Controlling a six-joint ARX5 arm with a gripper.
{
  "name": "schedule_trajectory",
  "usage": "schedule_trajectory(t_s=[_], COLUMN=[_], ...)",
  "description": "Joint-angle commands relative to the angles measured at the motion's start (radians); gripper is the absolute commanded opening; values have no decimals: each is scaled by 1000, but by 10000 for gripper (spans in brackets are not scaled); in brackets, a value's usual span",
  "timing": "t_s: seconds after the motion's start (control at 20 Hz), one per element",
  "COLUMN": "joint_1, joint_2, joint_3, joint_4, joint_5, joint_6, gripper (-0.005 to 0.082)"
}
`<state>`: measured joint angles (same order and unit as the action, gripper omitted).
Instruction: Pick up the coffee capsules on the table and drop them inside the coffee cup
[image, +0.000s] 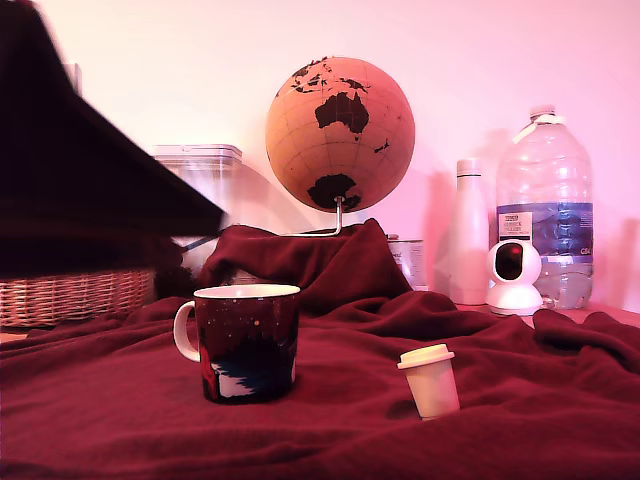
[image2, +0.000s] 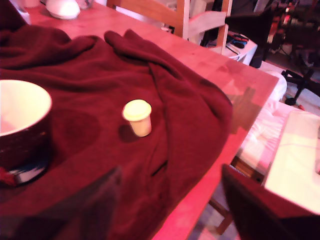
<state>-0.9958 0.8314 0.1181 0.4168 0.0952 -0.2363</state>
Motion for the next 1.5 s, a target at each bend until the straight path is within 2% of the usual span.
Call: schedule_trajectory(t_s=[0.0, 0.2, 0.55, 0.7, 0.9, 1.2, 1.35, 1.45], joint_1=[-16, -39, -97, -133, -171, -176, -176, -176], joint_2=[36, 124, 282, 356, 467, 628, 692, 732], joint_3=[0, 0, 4, 32, 103, 203, 238, 265], joint_4=[59, 143, 325, 352, 371, 373, 377, 377], joint_5=[-8, -51, -159, -227, -263, -311, -340, -354], joint_6=[-8, -51, -124, -153, -154, -161, -232, -248], gripper=[591, 591, 591, 591, 627, 641, 641, 641])
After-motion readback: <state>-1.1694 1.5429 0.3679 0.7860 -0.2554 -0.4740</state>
